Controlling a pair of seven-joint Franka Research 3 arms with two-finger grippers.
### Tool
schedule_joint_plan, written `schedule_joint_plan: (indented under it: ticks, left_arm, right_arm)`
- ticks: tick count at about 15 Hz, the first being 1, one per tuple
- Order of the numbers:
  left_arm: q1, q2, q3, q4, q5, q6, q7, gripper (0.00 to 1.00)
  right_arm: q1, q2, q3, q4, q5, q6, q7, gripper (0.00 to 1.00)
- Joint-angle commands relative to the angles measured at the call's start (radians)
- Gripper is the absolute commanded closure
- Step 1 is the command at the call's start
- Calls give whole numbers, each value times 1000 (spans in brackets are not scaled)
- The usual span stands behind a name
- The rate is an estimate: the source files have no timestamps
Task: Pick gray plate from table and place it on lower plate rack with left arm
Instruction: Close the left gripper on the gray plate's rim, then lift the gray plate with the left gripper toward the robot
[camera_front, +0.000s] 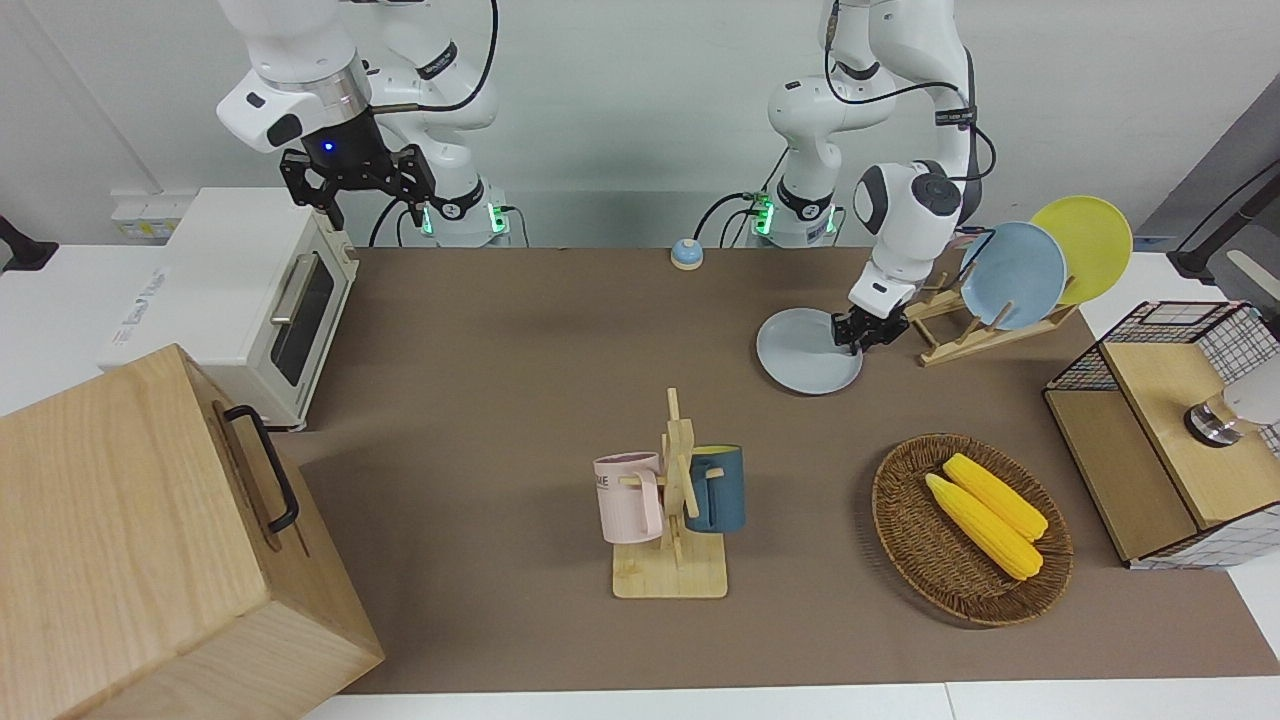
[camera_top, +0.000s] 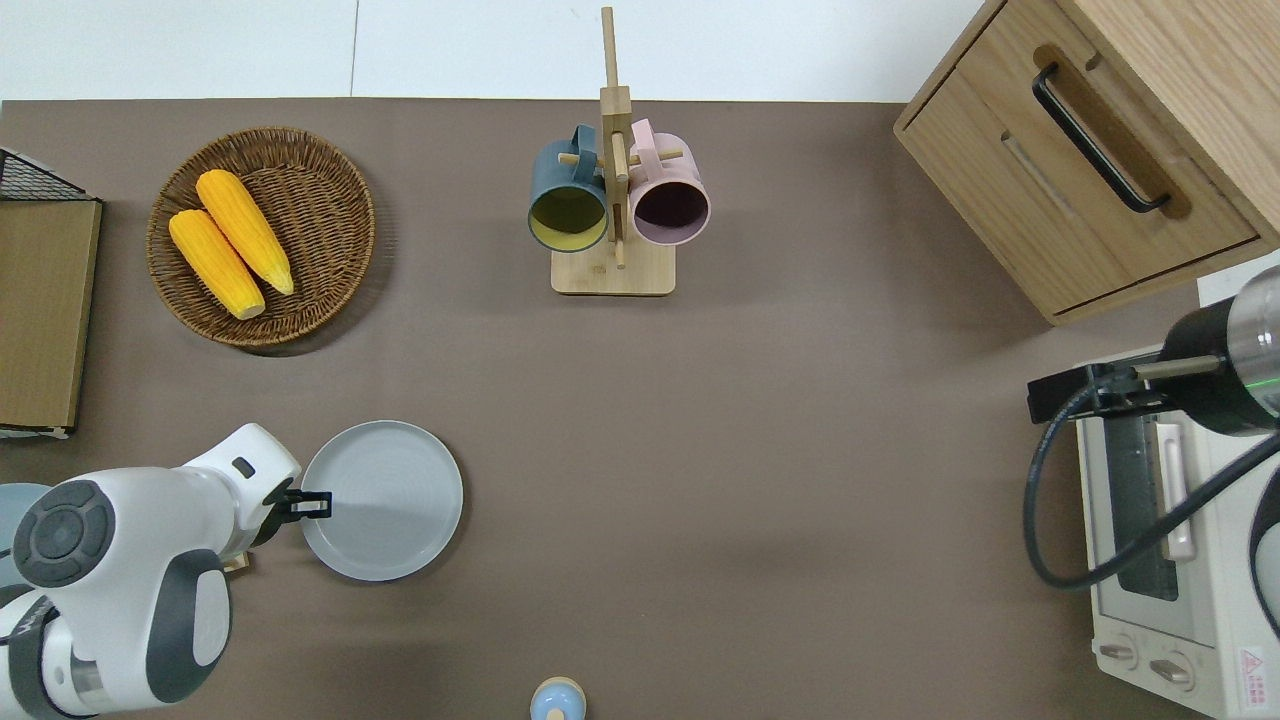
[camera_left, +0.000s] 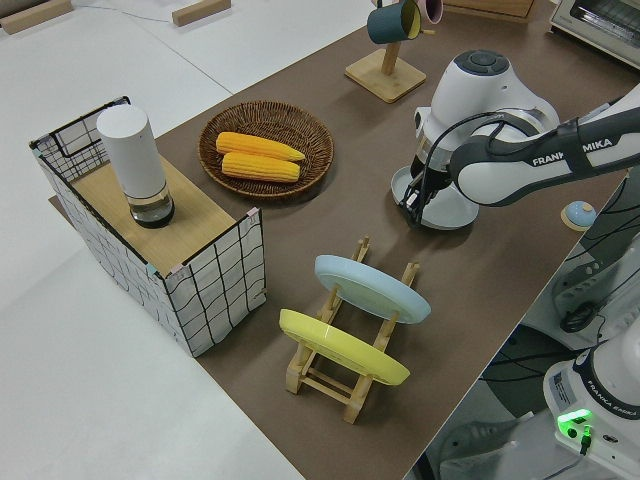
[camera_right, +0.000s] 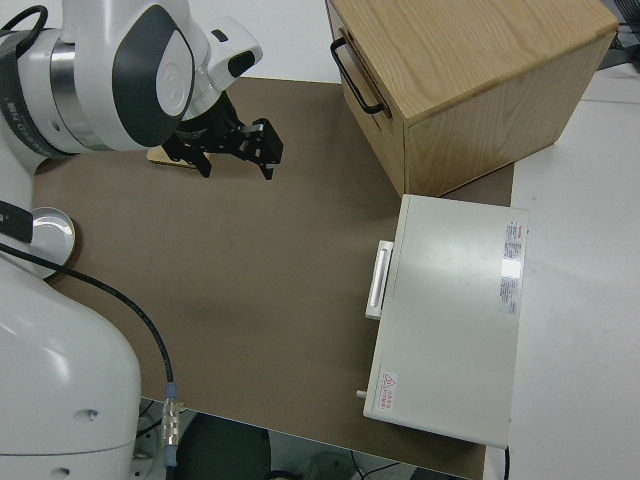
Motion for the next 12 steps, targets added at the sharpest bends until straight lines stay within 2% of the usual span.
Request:
schedule_joint_plan:
  ticks: [1,6,12]
  left_arm:
    - [2,-49,12,37,6,-101,19,1000]
    - [2,-82,21,109,5,-240,19,1000]
    - [5,-93,33,311,6,-506,19,1000]
  right_arm:
    - [-7,-2,5,6,7,-14,0,11]
    - [-7,-2,7,6,7,-14,0,13]
    - [-7,-2,7,6,7,-13,0,11]
